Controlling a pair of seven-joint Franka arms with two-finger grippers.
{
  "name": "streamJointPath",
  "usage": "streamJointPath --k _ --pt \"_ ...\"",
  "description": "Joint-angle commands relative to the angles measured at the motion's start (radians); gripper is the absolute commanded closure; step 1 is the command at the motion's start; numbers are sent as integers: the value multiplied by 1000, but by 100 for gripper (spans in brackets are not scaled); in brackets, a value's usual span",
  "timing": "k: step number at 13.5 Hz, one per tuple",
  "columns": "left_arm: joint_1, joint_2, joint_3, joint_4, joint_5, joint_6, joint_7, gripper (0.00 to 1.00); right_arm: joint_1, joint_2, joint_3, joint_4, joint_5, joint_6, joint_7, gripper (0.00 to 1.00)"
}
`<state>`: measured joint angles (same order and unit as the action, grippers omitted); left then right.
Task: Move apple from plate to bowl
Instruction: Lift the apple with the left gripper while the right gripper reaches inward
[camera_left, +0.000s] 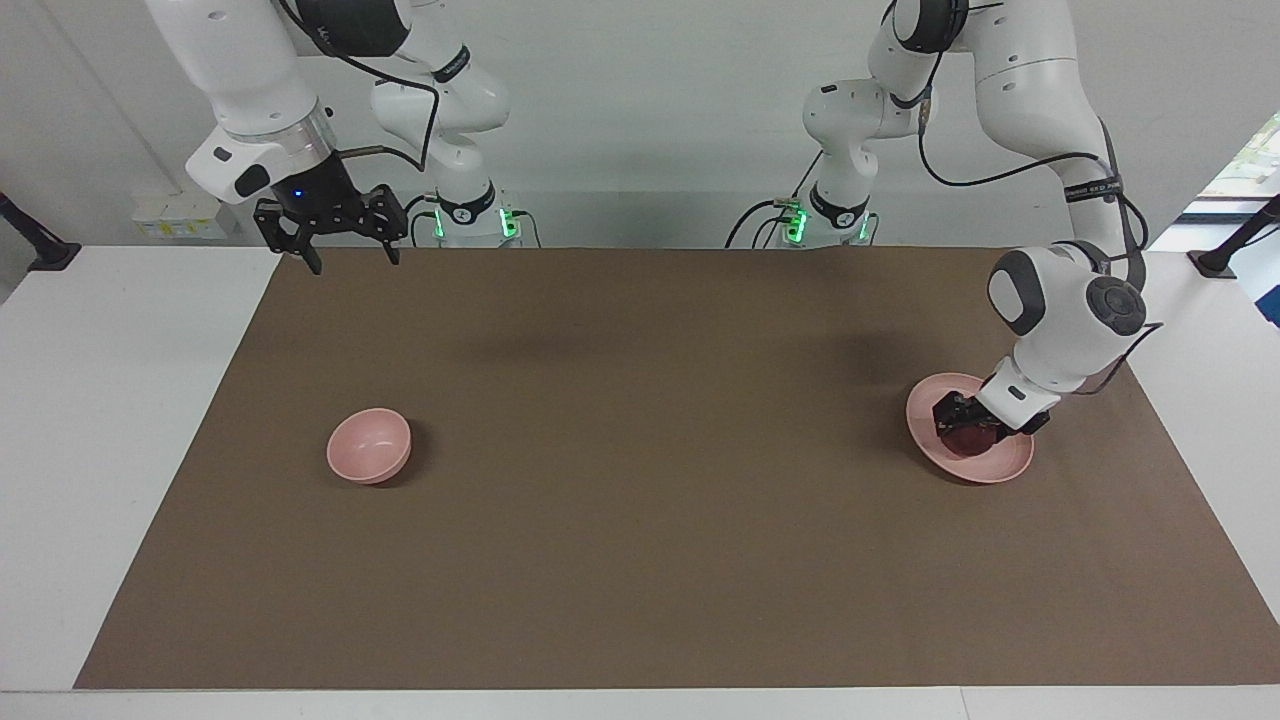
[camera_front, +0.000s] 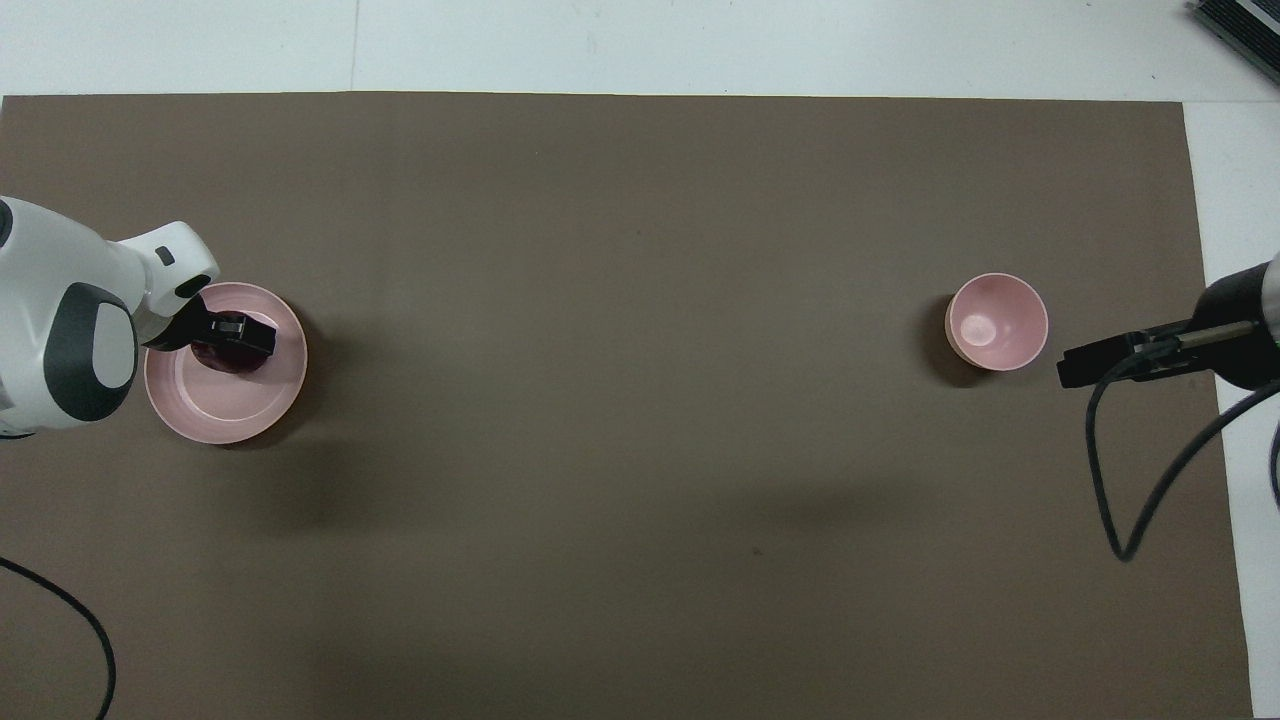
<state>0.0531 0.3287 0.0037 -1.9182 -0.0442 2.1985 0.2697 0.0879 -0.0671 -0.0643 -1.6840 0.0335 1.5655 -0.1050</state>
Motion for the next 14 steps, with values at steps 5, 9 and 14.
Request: streamJointPath --k 5,9,14 --pt "10 -10 -5 80 -13 -78 14 100 85 -126 4 -260 40 11 59 0" --pt "-9 -7 -5 221 -14 -189 -4 100 85 -126 4 -273 169 50 197 0" --pt "-19 -25 -8 367 -2 -400 -73 100 78 -128 3 -344 486 183 303 0"
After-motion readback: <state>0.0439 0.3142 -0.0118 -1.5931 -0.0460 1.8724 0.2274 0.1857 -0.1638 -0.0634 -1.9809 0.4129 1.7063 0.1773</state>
